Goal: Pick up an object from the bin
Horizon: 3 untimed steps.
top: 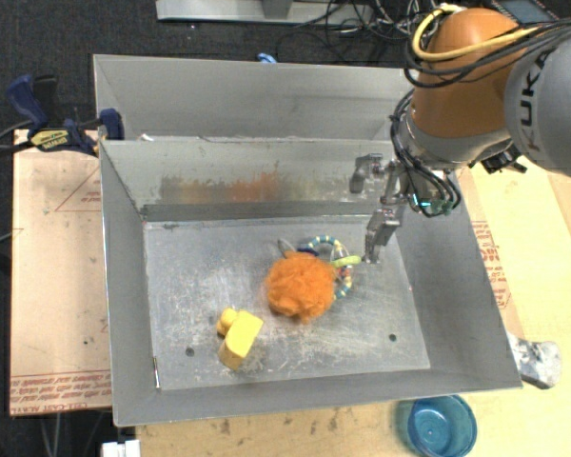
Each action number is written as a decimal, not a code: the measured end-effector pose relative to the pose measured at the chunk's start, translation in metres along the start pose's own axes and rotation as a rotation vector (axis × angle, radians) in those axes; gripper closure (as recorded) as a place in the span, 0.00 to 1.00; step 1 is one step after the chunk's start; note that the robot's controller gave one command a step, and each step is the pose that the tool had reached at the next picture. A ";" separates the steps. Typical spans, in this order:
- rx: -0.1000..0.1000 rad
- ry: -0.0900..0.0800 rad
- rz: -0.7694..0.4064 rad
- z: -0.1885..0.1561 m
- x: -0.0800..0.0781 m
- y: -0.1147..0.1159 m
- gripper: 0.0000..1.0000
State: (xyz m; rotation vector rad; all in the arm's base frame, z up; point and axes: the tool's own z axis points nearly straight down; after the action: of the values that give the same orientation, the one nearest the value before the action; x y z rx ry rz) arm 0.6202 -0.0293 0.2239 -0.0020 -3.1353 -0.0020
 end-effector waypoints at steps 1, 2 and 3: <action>0.001 -0.008 -0.001 -0.005 -0.001 0.000 1.00; 0.001 -0.008 -0.001 -0.005 -0.001 0.000 1.00; 0.000 -0.002 -0.327 0.055 0.034 0.014 0.00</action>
Offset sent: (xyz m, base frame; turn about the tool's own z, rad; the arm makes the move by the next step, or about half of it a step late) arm 0.0000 0.0000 0.0000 0.0000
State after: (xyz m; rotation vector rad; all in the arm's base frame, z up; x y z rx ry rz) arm 0.5861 -0.0153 0.1687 0.5089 -3.0960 -0.0040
